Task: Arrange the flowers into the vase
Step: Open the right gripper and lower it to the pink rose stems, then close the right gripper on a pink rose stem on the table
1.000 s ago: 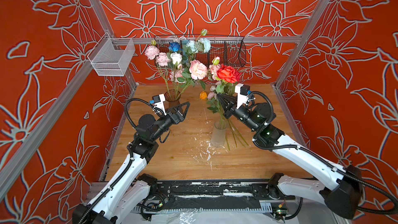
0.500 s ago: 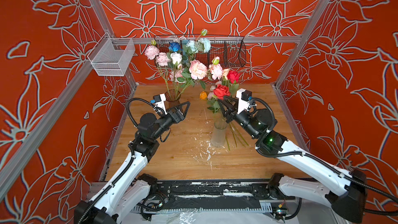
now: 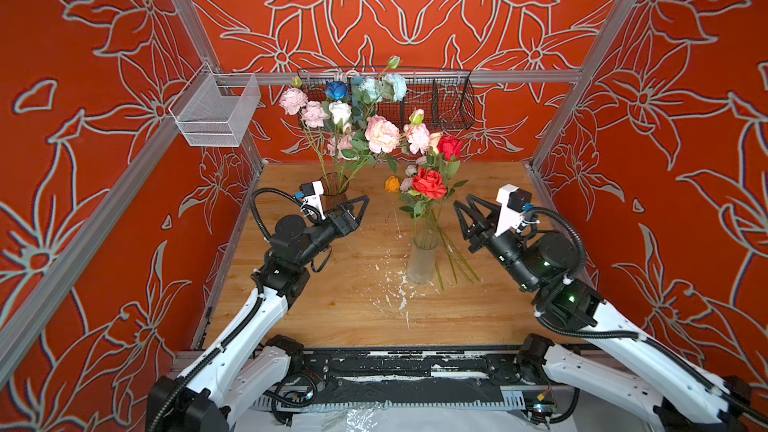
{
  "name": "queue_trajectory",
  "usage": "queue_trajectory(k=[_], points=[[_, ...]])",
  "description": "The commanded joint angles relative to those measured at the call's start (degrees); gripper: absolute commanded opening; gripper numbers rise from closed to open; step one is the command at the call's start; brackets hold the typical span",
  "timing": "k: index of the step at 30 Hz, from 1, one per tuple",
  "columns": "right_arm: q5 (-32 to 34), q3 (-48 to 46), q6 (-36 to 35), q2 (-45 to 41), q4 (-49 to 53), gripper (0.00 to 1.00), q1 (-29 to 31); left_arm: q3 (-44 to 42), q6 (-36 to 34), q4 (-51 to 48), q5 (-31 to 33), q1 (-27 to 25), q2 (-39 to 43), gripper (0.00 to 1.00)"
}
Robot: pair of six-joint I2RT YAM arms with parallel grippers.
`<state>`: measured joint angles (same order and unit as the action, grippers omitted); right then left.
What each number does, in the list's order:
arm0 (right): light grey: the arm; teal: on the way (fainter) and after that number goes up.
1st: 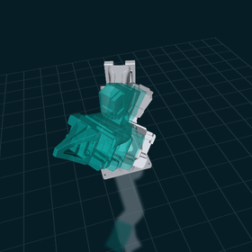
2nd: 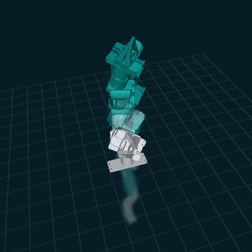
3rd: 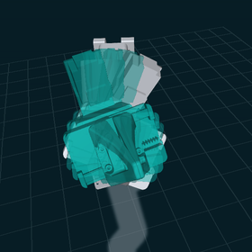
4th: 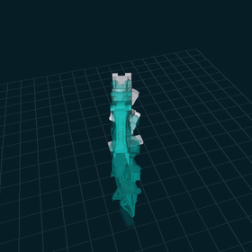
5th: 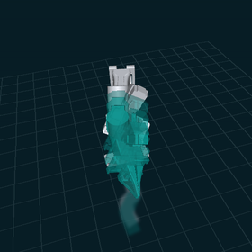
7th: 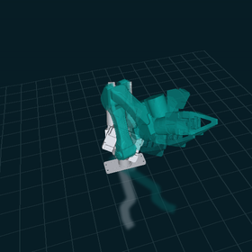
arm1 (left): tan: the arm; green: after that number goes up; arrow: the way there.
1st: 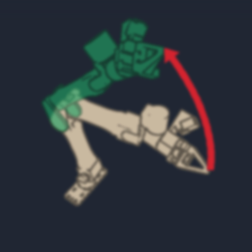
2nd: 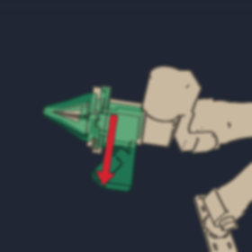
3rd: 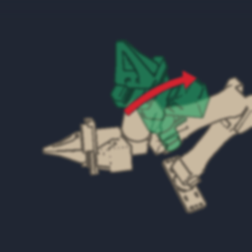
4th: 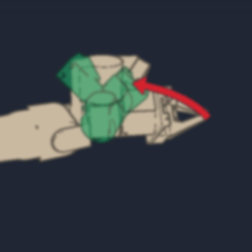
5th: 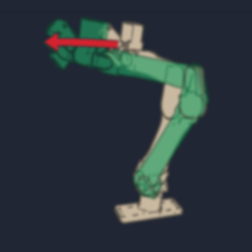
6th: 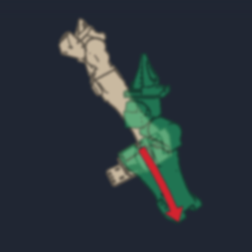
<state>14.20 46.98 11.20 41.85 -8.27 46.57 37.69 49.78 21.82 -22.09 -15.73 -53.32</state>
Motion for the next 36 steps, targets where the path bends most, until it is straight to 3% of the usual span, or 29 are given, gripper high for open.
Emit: queue_trajectory(k=[1,3,5,12,17,21,27,32,36], points=[[12.1,-2.9,1.9,-2.3,7.4,0.38,0.1,0.0,1.5,1.7,-1.0,0.4,-1.0,0.98],[16.9,-5.2,3.3,-3.2,8.4,0.36,-0.9,0.3,1.9,-0.3,0.0,0.2,-1.8,0.97],[15.4,-6.1,6.7,-2.7,12.1,0.35,-4.6,1.0,2.3,-3.6,1.6,0.0,-2.7,0.96],[-2.4,-9.1,18.8,2.8,16.5,0.33,-26.0,5.1,4.0,-13.3,1.0,-0.4,-12.0,0.93],[-12.7,-7.2,21.2,13.0,16.5,0.33,-32.7,7.5,4.5,-14.3,-3.7,-0.7,-18.5,0.90],[-17.2,-2.9,21.7,23.1,17.0,0.34,-34.7,9.2,3.7,-16.2,-5.0,-0.7,-20.6,0.89],[-30.8,12.2,17.7,44.9,22.6,0.40,-34.8,9.2,3.3,-15.8,-5.5,-0.7,-21.0,0.89],[-32.2,24.8,15.4,60.7,26.2,0.42,-33.1,9.5,3.0,-15.5,-5.8,-0.7,-21.8,0.90],[-28.2,36.0,10.4,70.7,33.5,0.43,-28.3,9.6,3.0,-13.0,-7.9,-0.9,-22.6,0.90]])
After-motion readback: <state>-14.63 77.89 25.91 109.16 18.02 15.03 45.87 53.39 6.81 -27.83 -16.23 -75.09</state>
